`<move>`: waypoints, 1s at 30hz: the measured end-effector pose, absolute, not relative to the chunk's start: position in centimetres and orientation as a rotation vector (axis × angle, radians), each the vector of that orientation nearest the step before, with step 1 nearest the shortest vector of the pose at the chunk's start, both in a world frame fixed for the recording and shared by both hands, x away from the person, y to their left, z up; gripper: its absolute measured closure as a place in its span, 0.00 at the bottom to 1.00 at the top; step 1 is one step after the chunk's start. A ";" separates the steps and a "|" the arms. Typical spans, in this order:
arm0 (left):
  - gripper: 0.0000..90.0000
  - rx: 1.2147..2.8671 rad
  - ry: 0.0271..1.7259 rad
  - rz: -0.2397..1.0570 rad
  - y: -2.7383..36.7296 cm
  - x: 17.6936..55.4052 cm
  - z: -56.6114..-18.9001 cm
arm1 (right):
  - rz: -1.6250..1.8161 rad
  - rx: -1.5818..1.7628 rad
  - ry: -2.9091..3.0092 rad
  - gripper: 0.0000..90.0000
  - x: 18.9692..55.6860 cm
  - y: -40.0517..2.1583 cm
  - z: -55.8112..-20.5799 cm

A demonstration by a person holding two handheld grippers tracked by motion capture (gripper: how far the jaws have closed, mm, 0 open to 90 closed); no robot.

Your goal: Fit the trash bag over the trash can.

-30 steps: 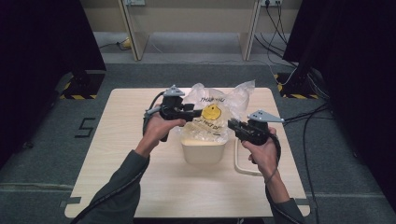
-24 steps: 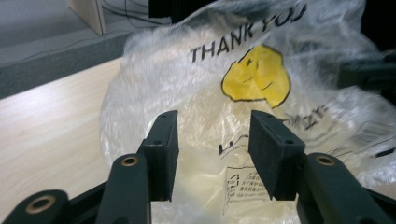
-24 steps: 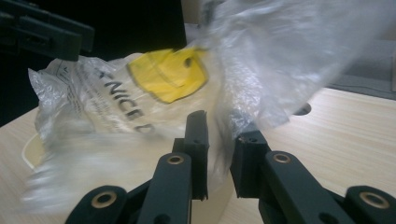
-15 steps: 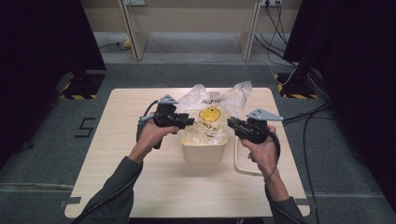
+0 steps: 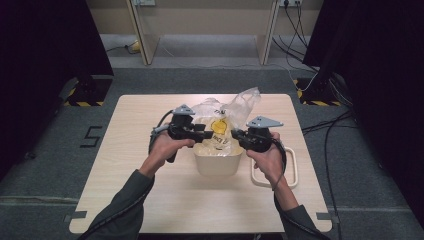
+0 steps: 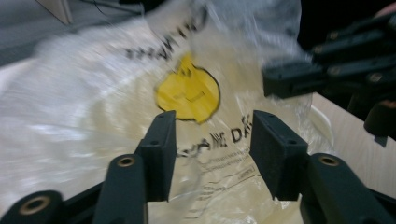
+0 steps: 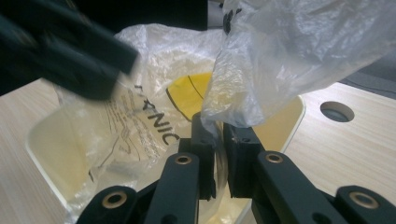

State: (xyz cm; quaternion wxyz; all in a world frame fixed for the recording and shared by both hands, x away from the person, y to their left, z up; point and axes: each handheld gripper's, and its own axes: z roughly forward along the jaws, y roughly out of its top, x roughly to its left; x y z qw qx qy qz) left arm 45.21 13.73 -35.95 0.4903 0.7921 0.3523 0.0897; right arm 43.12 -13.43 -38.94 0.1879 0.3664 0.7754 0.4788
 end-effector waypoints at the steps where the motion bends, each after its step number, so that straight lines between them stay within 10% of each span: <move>1: 0.53 1.899 0.860 0.218 14.4 45.2 -35.5 | 1.342 1.023 2.182 0.94 43.1 -13.5 -39.0; 14: 0.49 1.824 1.073 0.225 20.5 46.4 -36.5 | 1.328 1.029 2.173 0.94 43.0 -14.3 -39.3; 30: 0.66 2.016 0.882 0.202 11.9 45.3 -39.5 | 1.348 1.010 2.188 0.86 42.6 -13.8 -39.0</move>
